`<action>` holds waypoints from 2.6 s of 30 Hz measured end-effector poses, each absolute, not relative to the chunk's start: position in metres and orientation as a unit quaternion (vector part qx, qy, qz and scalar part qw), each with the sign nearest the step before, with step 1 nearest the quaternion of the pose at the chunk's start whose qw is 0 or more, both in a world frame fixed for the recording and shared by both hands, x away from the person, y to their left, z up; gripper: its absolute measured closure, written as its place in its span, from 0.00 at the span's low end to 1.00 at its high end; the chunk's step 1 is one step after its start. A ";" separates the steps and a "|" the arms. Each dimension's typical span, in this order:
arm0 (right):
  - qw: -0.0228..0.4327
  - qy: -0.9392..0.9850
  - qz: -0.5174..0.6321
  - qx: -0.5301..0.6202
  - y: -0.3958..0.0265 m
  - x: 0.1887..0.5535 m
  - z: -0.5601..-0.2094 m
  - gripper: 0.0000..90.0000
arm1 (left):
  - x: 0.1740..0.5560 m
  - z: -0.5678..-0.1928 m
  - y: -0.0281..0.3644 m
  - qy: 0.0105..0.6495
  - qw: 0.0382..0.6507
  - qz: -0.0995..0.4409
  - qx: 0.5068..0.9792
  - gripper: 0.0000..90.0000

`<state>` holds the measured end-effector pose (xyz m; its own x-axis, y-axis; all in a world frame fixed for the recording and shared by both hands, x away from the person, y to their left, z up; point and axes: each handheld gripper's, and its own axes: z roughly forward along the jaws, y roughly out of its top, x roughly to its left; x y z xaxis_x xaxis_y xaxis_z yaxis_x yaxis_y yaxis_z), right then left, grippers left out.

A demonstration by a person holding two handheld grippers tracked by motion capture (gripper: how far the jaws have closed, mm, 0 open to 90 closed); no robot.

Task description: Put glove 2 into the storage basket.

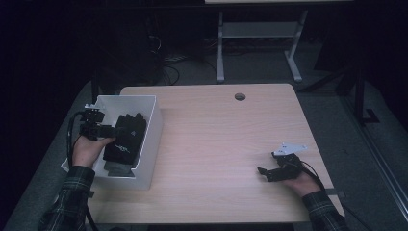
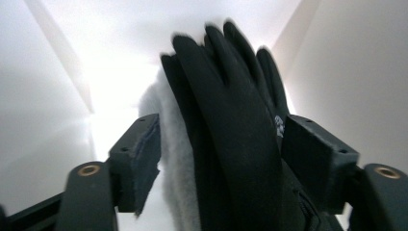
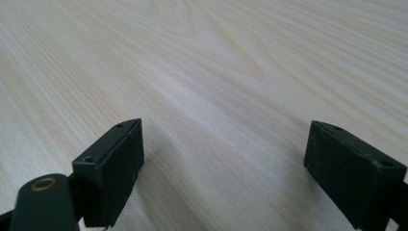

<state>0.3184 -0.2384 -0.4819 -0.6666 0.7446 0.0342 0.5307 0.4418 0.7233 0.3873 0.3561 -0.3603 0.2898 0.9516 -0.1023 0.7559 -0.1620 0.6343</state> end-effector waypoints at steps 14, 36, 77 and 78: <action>0.146 0.836 0.366 0.381 -0.238 0.318 -0.482 0.15 | 0.383 -0.324 0.347 0.537 0.333 0.186 0.753 0.24; 0.146 0.836 0.366 0.381 -0.238 0.318 -0.482 0.15 | 0.366 -0.290 0.227 0.399 0.401 0.137 0.813 0.21; 0.144 0.838 0.367 0.378 -0.238 0.319 -0.482 0.15 | 0.332 -0.441 0.110 0.288 0.361 0.095 0.882 0.15; 0.144 0.838 0.367 0.378 -0.238 0.319 -0.482 0.15 | 0.332 -0.444 0.111 0.288 0.360 0.095 0.882 0.15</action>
<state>0.3187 -0.2379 -0.4819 -0.6731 0.7388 0.0351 0.5267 0.4455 0.7239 0.3319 0.1110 -0.4439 0.8165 0.5760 -0.0390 0.4391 -0.5757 0.6897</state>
